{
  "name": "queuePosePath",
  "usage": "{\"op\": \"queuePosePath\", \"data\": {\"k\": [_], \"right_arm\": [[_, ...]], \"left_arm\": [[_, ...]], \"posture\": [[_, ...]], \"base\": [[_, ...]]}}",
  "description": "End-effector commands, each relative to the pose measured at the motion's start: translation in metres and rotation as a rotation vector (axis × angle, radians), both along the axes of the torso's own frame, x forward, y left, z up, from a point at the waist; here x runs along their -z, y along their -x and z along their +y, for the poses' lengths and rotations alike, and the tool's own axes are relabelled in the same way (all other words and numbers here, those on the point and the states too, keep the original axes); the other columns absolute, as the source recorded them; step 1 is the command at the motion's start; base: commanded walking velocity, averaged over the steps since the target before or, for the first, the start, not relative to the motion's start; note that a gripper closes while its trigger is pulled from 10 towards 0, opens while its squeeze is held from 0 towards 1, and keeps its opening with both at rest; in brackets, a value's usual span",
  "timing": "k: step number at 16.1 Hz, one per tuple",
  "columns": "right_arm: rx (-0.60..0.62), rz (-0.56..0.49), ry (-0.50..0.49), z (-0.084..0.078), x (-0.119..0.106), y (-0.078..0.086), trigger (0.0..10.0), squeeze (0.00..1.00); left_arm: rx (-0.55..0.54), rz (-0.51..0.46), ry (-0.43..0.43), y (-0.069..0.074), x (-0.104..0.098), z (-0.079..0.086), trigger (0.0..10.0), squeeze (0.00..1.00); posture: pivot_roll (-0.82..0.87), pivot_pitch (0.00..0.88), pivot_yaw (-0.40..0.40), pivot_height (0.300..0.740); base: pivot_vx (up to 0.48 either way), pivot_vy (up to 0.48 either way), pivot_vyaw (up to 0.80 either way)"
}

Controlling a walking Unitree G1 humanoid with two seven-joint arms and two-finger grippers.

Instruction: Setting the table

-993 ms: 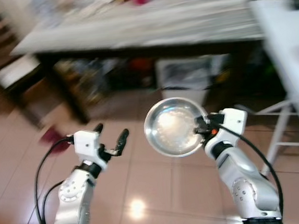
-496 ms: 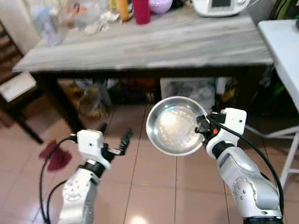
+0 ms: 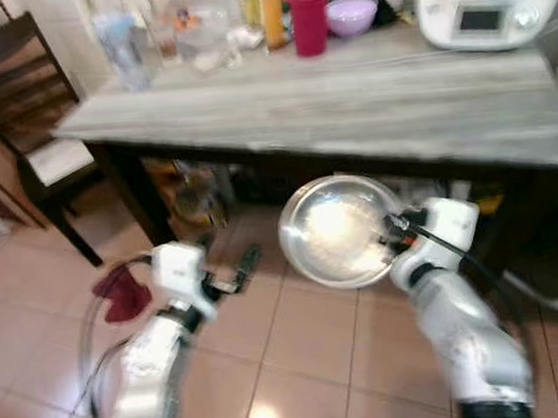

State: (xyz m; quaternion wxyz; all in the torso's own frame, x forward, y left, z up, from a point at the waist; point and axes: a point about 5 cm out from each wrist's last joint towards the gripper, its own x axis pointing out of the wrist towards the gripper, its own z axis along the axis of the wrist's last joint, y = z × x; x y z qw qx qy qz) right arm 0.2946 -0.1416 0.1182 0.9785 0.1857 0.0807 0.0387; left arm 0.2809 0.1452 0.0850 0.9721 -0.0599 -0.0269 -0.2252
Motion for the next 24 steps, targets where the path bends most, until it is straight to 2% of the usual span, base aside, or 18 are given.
{"op": "queuePosePath", "data": {"k": [1,11,12,13,18,22,24], "right_arm": [[0.038,-0.003,0.006,-0.011,-0.001,0.0,10.0,0.0],[0.065,-0.023,0.018,-0.014,-0.005,-0.005,10.0,0.0],[0.069,-0.025,0.03,-0.015,-0.005,-0.005,10.0,0.0],[0.069,-0.034,0.09,-0.016,-0.006,-0.007,10.0,0.0],[0.08,-0.051,0.101,-0.017,-0.009,-0.011,10.0,0.0],[0.095,-0.041,0.104,-0.018,-0.008,-0.012,10.0,0.0],[0.106,-0.023,0.103,-0.018,-0.008,-0.012,10.0,0.0]], "left_arm": [[0.02,-0.021,0.0,-0.001,-0.005,-0.007,10.0,0.0],[0.03,-0.026,0.007,-0.002,-0.006,-0.011,10.0,0.0],[0.031,-0.025,0.007,-0.001,-0.006,-0.011,10.0,0.0],[0.041,-0.018,0.005,0.0,-0.004,-0.012,10.0,0.0],[0.054,-0.001,-0.011,0.0,0.0,-0.013,10.0,0.0],[0.12,-0.014,-0.025,0.008,0.001,-0.014,10.0,0.0],[0.189,-0.015,-0.054,0.013,0.001,-0.012,10.0,0.0]], "posture": [[-0.17,0.077,0.08,0.74],[-0.17,0.08,0.076,0.74],[-0.17,0.08,0.076,0.74],[-0.17,0.08,0.072,0.74],[-0.18,0.079,0.07,0.74],[-0.17,0.08,0.068,0.74],[-0.18,0.079,0.066,0.74]], "base": [[0.48,0.0,0.0],[0.48,0.0,0.0],[0.48,0.0,0.0],[0.48,0.0,0.0],[0.429,0.0,0.0],[0.0,0.0,0.0],[0.0,0.0,0.0]]}}
